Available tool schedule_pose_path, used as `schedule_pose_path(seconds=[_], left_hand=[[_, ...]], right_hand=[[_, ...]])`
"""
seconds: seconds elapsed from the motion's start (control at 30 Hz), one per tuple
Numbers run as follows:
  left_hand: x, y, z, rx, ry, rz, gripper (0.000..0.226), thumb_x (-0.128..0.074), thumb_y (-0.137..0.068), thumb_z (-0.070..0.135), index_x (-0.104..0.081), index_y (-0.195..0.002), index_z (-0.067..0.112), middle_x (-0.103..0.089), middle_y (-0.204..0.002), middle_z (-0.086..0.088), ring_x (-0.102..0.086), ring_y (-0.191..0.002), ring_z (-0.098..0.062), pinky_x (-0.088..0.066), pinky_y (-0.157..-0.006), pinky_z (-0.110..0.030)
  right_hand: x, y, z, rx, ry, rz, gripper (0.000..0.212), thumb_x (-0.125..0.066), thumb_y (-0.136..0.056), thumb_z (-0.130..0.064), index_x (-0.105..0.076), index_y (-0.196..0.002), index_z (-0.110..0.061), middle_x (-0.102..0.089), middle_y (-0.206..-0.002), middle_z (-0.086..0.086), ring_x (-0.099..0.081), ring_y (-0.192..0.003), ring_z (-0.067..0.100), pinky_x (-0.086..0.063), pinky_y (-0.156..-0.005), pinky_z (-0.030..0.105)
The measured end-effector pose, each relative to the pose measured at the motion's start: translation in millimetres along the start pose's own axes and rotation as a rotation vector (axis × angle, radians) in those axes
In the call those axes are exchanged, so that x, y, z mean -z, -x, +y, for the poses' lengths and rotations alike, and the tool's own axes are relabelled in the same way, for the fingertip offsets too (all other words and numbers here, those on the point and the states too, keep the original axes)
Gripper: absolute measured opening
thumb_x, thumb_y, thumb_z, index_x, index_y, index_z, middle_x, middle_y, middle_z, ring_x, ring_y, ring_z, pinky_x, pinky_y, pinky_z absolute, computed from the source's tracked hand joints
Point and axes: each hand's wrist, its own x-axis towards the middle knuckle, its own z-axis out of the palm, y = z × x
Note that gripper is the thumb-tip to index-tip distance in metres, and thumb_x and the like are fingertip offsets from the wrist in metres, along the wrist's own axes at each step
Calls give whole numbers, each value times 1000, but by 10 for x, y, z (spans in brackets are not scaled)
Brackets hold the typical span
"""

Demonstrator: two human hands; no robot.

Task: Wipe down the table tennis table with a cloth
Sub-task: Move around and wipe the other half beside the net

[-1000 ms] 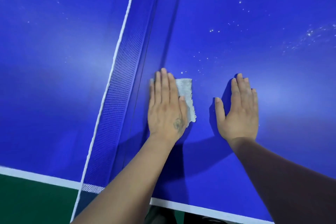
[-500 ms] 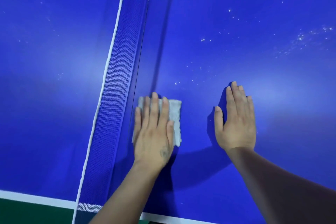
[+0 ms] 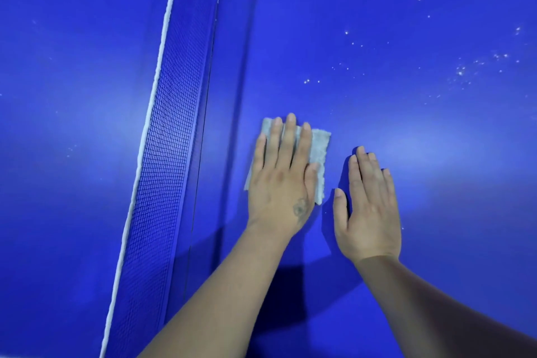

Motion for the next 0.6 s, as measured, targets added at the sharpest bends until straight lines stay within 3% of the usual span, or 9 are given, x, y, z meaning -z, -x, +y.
schedule_pose_path(seconds=[0.17,0.4,0.6], left_hand=[[115,85,-396,160,-34,69,62,-29,-115,40,-18,-172,18,-9,-180,-9,-3,-167,-27,-11,-134,-51],[204,-1106,-531,357,-58,176,65,-19,-114,42,-18,-171,10,-13,-178,-18,-7,-166,-38,-7,-134,-54],[33,-1347,134,29,-31,150,64,-20,-113,41,-20,-171,14,-15,-179,-15,-10,-166,-35,-7,-134,-53]], right_hand=[[7,9,-26,-6,7,-7,63,-38,-109,-29,-27,-166,-5,-17,-178,2,-12,-165,20,-19,-132,51],[-3,8,-30,-12,11,-2,64,-39,-109,-29,-28,-166,-5,-18,-177,3,-13,-165,20,-19,-132,50],[-14,3,-28,-12,11,14,64,-42,-108,-30,-30,-166,-5,-20,-177,4,-16,-164,21,-20,-132,50]])
